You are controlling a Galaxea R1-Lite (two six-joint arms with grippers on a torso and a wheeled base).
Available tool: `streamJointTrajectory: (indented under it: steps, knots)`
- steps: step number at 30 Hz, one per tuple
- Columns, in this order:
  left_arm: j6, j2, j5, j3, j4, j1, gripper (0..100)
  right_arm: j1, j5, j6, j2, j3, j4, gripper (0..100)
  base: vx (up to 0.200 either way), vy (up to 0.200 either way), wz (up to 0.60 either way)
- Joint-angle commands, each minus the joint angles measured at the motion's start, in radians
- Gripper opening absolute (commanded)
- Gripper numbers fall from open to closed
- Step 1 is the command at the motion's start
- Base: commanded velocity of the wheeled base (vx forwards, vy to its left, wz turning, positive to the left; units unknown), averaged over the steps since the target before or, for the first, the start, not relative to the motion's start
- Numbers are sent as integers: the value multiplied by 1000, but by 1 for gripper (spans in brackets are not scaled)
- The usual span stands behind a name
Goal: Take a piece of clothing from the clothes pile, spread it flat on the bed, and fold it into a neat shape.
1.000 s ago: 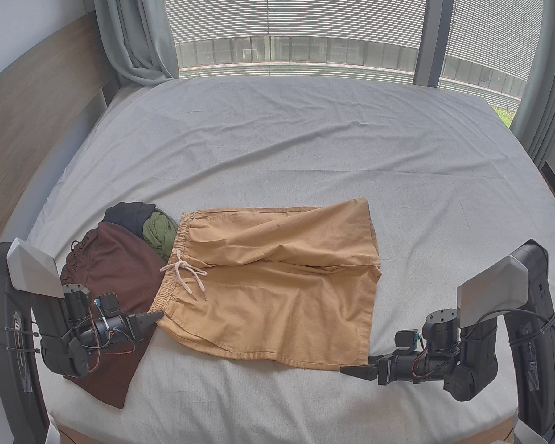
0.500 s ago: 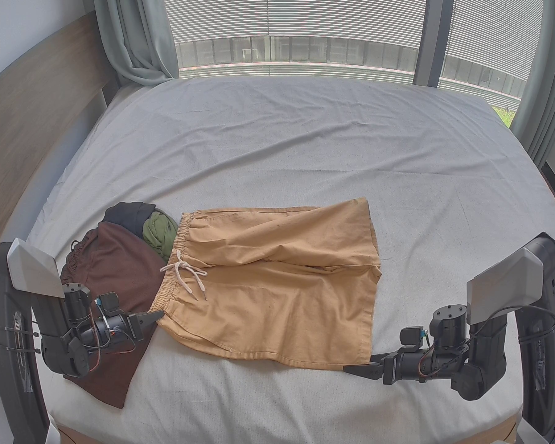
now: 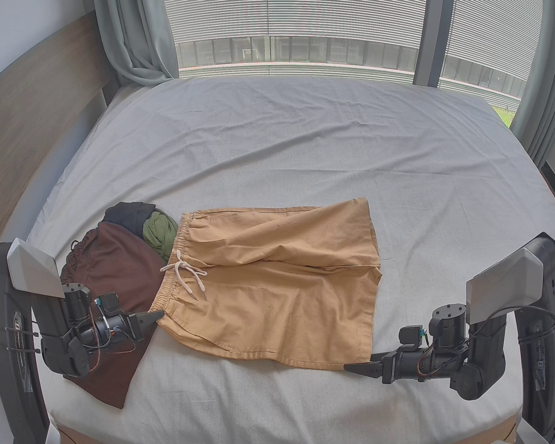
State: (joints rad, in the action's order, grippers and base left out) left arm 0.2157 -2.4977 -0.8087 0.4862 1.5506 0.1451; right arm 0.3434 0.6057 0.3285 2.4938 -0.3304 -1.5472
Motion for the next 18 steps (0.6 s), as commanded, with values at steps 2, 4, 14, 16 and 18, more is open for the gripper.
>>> streamJointTrajectory:
  steps: [2, 4, 14, 16, 18]
  knots:
    - [1, 0, 0, 0, 0, 1, 0, -4, 0, -2, 19, -2, -1, 0, 0, 0, 0]
    - [1, 0, 0, 0, 0, 1, 0, -7, 0, -2, 19, -4, -1, 0, 0, 0, 0]
    - [5, 0, -1, -6, 0, -1, 0, -14, -4, -3, 19, 4, -1, 0, 0, 0, 0]
    - [10, 2, -3, -12, 0, -4, 0, -17, -14, -3, 19, 13, 1, 0, 0, 0, 0]
    - [13, 6, -4, -18, 0, -10, 0, -30, -15, -5, 13, 34, 1, 0, 0, 0, 0]
